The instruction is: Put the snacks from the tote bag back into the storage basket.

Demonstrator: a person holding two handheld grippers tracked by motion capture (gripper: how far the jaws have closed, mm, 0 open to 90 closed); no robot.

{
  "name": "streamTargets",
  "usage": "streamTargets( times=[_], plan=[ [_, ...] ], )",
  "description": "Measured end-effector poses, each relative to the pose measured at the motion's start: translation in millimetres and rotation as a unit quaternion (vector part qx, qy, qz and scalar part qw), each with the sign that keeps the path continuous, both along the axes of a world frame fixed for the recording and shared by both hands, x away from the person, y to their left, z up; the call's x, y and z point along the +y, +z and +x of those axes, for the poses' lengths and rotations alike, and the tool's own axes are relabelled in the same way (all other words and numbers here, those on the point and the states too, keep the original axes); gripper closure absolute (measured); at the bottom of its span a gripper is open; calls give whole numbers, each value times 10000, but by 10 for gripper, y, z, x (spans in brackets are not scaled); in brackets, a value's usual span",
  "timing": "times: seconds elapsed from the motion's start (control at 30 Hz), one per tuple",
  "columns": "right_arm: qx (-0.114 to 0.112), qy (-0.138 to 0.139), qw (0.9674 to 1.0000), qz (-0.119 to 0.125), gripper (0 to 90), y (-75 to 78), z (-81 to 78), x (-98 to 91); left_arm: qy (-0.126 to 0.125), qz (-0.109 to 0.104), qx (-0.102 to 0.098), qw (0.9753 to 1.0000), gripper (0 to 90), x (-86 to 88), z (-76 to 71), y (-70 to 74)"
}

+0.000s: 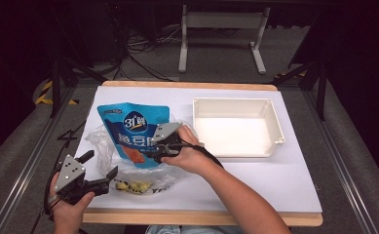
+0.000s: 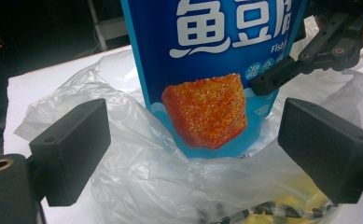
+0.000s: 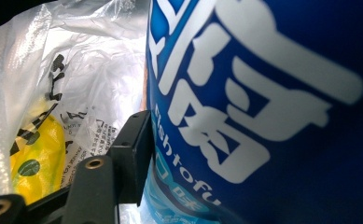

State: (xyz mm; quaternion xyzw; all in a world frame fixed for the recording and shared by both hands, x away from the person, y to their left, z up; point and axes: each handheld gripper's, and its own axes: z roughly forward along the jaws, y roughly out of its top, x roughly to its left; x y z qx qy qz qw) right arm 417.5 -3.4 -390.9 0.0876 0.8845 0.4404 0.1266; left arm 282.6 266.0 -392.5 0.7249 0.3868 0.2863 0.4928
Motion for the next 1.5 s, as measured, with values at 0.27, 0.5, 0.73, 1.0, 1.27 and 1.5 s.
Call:
streamTargets(
  times=[0.27,0.5,0.73,1.0,1.27,1.5],
  plan=[
    [4,-40,10000,-27,485,-2,-19,5,-5,21,7,10000,102,-7,2,-6],
    [-31,-84,10000,-42,494,4,-38,21,-9,-7,47,10000,102,0,20,-24],
    [23,-182,9998,-61,526,46,-30,32,-7,-26,34,10000,102,9,20,-24],
    [39,-228,9995,198,531,222,-40,13,3,-46,41,10000,102,14,22,-27],
    [-83,-193,9996,195,531,561,-76,-53,-3,-15,37,10000,102,7,22,-29],
    [-168,-134,9995,212,530,835,-92,-113,10,-22,36,10000,102,8,27,-36]
  ],
)
